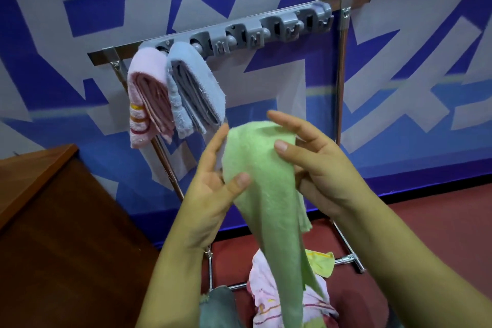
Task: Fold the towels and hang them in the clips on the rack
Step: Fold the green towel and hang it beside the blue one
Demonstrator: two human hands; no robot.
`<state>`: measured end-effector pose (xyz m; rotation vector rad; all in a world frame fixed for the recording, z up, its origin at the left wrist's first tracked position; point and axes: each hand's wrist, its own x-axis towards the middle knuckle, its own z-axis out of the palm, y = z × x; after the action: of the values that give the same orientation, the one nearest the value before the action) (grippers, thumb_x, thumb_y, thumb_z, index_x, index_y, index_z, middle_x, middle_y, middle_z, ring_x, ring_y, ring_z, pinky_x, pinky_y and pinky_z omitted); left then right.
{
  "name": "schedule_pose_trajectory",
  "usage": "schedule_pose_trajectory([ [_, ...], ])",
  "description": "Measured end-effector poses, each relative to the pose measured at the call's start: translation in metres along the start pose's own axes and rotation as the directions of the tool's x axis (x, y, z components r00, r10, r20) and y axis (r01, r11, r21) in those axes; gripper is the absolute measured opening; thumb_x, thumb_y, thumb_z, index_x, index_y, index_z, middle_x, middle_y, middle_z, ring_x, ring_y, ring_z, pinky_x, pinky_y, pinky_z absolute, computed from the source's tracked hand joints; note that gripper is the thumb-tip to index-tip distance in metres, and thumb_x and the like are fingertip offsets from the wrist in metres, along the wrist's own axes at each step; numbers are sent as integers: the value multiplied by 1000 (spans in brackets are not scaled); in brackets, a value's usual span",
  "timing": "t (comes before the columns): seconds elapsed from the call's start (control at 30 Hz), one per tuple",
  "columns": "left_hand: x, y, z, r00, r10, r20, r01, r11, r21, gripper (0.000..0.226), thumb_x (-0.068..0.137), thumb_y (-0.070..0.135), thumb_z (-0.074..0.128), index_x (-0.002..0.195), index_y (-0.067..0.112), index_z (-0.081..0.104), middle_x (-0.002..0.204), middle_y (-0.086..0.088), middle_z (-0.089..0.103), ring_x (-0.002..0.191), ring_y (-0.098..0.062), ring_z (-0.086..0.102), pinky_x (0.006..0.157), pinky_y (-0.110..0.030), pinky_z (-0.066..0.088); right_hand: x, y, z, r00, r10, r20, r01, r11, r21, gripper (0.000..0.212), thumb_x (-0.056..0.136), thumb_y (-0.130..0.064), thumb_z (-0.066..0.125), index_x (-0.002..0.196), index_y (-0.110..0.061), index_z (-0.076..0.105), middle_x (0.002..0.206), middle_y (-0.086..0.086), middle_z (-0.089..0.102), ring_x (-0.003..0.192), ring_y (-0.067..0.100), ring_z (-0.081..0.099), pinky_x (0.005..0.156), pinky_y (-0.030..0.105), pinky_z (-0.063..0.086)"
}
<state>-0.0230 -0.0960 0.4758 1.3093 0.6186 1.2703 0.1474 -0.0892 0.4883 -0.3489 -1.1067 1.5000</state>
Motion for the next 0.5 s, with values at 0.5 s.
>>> schedule_pose_trajectory([
  [0.5,41,16,24,968,251,-19,-236,932,273,29,73,7,68,87,32,73,90,11,72,85,-3,64,73,-16,50,4,-24,-28,997,75,32,-64,964,-259,44,90,-30,54,131,-45,45,65,-6,50,61,7,49,72,27,49],
])
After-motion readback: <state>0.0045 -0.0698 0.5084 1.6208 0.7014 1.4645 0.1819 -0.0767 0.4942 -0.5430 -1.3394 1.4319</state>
